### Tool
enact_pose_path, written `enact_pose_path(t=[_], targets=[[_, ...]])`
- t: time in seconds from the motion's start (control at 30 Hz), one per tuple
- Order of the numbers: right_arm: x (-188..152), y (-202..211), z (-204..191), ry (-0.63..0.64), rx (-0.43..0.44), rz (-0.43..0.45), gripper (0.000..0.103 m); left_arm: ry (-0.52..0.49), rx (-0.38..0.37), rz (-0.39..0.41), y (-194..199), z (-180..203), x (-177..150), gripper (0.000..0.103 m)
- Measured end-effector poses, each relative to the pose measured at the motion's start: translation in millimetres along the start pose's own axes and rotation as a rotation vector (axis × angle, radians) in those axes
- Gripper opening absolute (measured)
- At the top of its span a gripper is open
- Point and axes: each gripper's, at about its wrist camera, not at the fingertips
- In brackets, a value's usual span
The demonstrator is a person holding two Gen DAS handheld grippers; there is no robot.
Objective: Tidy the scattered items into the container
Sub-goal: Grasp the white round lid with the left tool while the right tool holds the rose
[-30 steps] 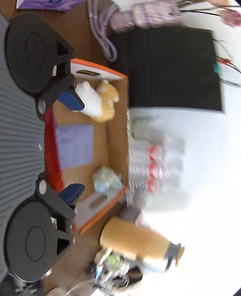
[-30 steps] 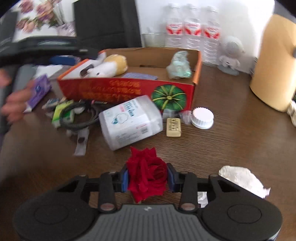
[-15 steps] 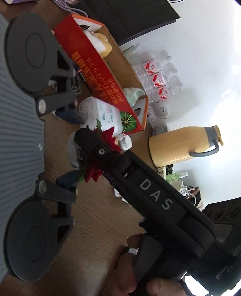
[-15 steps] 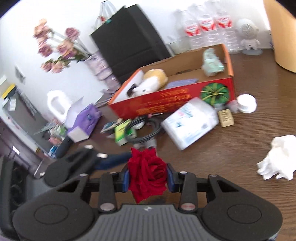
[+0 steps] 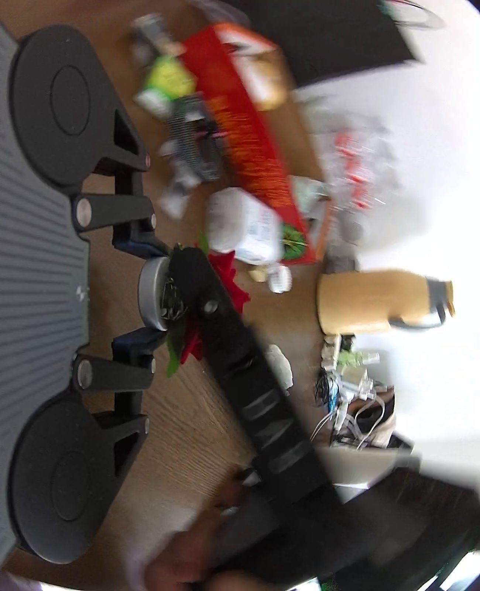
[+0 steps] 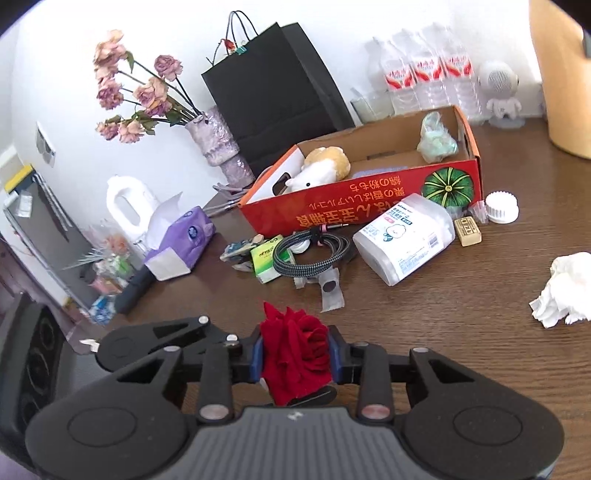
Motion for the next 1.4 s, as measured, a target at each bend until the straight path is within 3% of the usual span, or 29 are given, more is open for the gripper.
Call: enact_pose_path(t=[0.07, 0.17, 0.2, 0.23, 0.27, 0.3, 0.4, 0.47, 0.5, 0.53, 0.57, 0.6, 0.73, 0.87, 0.9, 1.03, 1.13, 1.23, 1.33, 1.4], targets=[[-10, -2, -15, 0.072, -0.063, 0.025, 0.031, 0.057, -0.016, -0.027, -2, -8, -3, 0.040], [-19, -6, -28, 0.120, -0.114, 0.059, 0.031, 0.012, 0.041, -0.023, 1, -1, -8, 0.038], [-22, -6, -31, 0.130, -0.141, 0.074, 0.031, 0.011, 0.035, -0.036, 2, -1, -9, 0.009], [-24, -6, -35, 0.157, -0.213, 0.106, 0.031, 0.026, 0.040, -0.052, 3, 2, -9, 0.003], [-26, -7, -38, 0.195, -0.298, 0.130, 0.031, 0.040, 0.073, -0.050, 5, 3, -12, 0.002], [-27, -8, -37, 0.199, -0.329, 0.133, 0.031, 0.050, 0.102, -0.046, 7, 2, -16, 0.002], [-22, -4, -11, 0.039, -0.208, 0.107, 0.031, 0.093, 0.097, -0.013, 18, -5, -25, 0.003], [-21, -3, 13, -0.102, -0.107, 0.086, 0.031, 0.067, 0.099, 0.012, 23, 1, -28, 0.018], [-22, -3, 29, -0.206, -0.010, 0.068, 0.031, 0.027, 0.109, 0.022, 24, 8, -29, 0.038], [-24, -5, 48, -0.332, 0.117, 0.039, 0.031, -0.020, 0.128, 0.043, 24, 15, -29, 0.051], [-29, -7, 63, -0.438, 0.216, 0.028, 0.031, -0.068, 0.145, 0.053, 23, 22, -30, 0.053], [-32, -6, 70, -0.475, 0.257, 0.031, 0.031, -0.107, 0.147, 0.058, 21, 28, -29, 0.052], [-34, 3, 57, -0.371, 0.160, 0.009, 0.031, -0.183, 0.112, 0.078, 19, 38, -26, 0.052], [-35, 2, 57, -0.387, 0.217, -0.015, 0.031, -0.248, 0.112, 0.048, 13, 45, -24, 0.049], [-35, 0, 57, -0.398, 0.227, -0.017, 0.031, -0.250, 0.118, 0.035, 12, 45, -24, 0.040], [-35, -1, 55, -0.389, 0.223, -0.007, 0.031, -0.187, 0.097, 0.020, 15, 38, -22, 0.039], [-35, 1, 34, -0.295, 0.137, 0.042, 0.030, -0.055, 0.070, -0.003, 15, 29, -18, 0.039], [-37, -3, 4, -0.145, -0.009, 0.073, 0.030, -0.014, 0.073, -0.018, 11, 25, -22, 0.039], [-47, -15, -27, 0.090, -0.280, 0.101, 0.030, -0.048, 0.153, -0.009, 12, 25, -27, 0.039], [-46, -17, -14, 0.015, -0.258, 0.092, 0.030, -0.016, 0.145, -0.007, 17, 14, -30, 0.039]])
Point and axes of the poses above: each gripper's, at about its wrist camera, not at the fingertips, and y roughly against the way its jaws point, z to its right, x to its top, and after that the axes turned 5 degrees about -z, right-handed
